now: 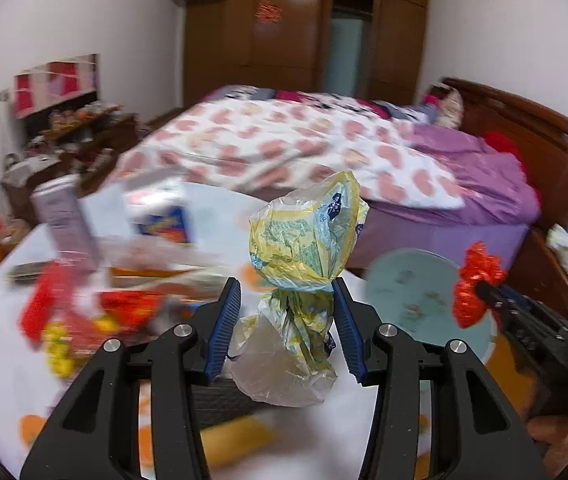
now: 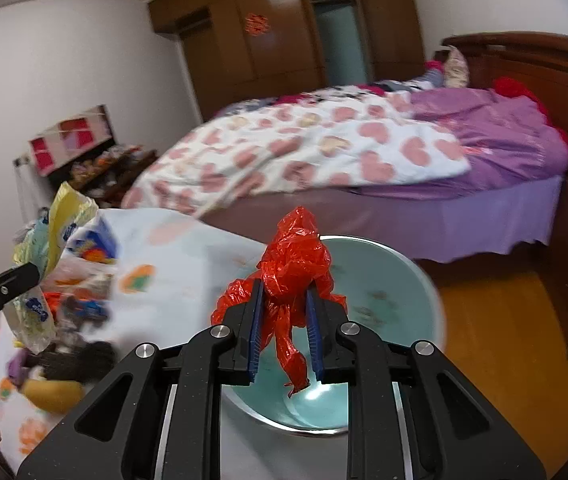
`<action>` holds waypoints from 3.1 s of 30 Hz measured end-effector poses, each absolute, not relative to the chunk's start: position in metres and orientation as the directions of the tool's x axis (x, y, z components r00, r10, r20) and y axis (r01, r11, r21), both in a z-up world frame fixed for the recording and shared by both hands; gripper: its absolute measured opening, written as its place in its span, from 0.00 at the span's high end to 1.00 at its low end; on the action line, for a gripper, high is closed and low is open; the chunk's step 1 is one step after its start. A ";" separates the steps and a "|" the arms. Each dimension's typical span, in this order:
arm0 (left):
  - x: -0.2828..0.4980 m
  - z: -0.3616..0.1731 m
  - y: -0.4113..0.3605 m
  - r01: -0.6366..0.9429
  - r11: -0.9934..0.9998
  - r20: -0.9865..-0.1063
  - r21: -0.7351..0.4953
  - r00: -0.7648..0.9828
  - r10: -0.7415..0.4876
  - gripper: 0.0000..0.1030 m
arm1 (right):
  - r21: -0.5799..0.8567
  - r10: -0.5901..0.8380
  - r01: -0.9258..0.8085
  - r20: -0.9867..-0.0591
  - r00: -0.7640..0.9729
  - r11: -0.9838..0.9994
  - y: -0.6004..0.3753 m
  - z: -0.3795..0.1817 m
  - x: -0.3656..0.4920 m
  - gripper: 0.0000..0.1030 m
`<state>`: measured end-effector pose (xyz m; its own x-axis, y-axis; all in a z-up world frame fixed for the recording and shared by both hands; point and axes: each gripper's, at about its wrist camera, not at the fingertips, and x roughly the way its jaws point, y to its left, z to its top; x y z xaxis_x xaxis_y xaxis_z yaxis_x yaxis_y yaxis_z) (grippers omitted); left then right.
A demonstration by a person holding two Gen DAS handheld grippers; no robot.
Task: Collect trash
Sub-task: 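Carry both bags over the teal wastebasket and open both tools to drop them, then move both tools back to the table toward the sponge and purple wrapper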
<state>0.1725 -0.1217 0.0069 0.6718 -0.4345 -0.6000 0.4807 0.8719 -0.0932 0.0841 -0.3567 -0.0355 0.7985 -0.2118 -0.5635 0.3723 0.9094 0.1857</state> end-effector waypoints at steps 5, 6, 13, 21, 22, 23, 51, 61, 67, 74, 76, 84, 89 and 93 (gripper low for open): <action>0.163 -0.009 -0.177 0.555 0.827 -0.632 -0.088 0.611 -0.477 0.55 | 0.170 -0.242 0.424 -0.610 0.754 0.890 -0.382 -0.054 0.075 0.80; 0.163 -0.014 -0.188 0.567 0.818 -0.645 -0.097 0.590 -0.486 0.55 | 0.168 -0.245 0.428 -0.616 0.748 0.888 -0.385 -0.058 0.074 0.80; 0.157 -0.045 -0.242 0.608 0.788 -0.700 -0.093 0.524 -0.486 0.55 | 0.176 -0.243 0.454 -0.651 0.719 0.873 -0.400 -0.076 0.072 0.79; 0.164 -0.067 -0.266 0.610 0.791 -0.749 -0.057 0.497 -0.437 0.42 | 0.185 -0.236 0.469 -0.673 0.701 0.864 -0.406 -0.086 0.072 0.67; 0.163 -0.066 -0.266 0.607 0.793 -0.750 -0.056 0.499 -0.435 0.40 | 0.188 -0.238 0.472 -0.672 0.702 0.861 -0.407 -0.086 0.070 0.62; 0.163 -0.066 -0.266 0.604 0.795 -0.747 -0.055 0.503 -0.434 0.36 | 0.187 -0.242 0.474 -0.669 0.703 0.860 -0.406 -0.085 0.070 0.57; 0.160 -0.031 -0.114 0.298 0.951 -0.655 0.082 0.735 -0.174 0.06 | 0.092 -0.262 0.370 -0.550 0.793 0.924 -0.297 -0.038 0.074 0.09; 0.164 -0.040 -0.041 0.188 0.981 -0.682 0.043 0.723 -0.108 0.06 | 0.097 -0.150 0.250 -0.579 0.802 0.963 -0.241 -0.044 0.089 0.09; 0.164 -0.049 0.016 0.085 0.996 -0.696 0.036 0.717 -0.036 0.06 | 0.136 -0.075 0.197 -0.610 0.789 0.971 -0.220 -0.054 0.100 0.10; 0.161 -0.064 0.061 0.006 0.998 -0.707 0.063 0.706 0.041 0.06 | 0.184 0.034 0.114 -0.651 0.758 0.976 -0.196 -0.064 0.111 0.21; 0.159 -0.068 0.071 -0.004 0.998 -0.712 0.058 0.700 0.044 0.06 | 0.204 0.064 0.097 -0.662 0.747 0.974 -0.191 -0.067 0.114 0.21; 0.157 -0.075 0.081 0.000 0.999 -0.721 0.051 0.692 0.037 0.06 | 0.291 0.196 0.029 -0.711 0.676 0.956 -0.155 -0.085 0.135 0.19; 0.159 -0.078 0.080 0.003 0.998 -0.714 0.060 0.699 0.041 0.06 | 0.294 0.233 -0.017 -0.718 0.656 0.956 -0.138 -0.089 0.140 0.38; 0.167 -0.078 0.079 0.014 0.999 -0.719 0.044 0.695 0.022 0.06 | 0.318 0.274 -0.057 -0.697 0.662 0.946 -0.136 -0.089 0.138 0.62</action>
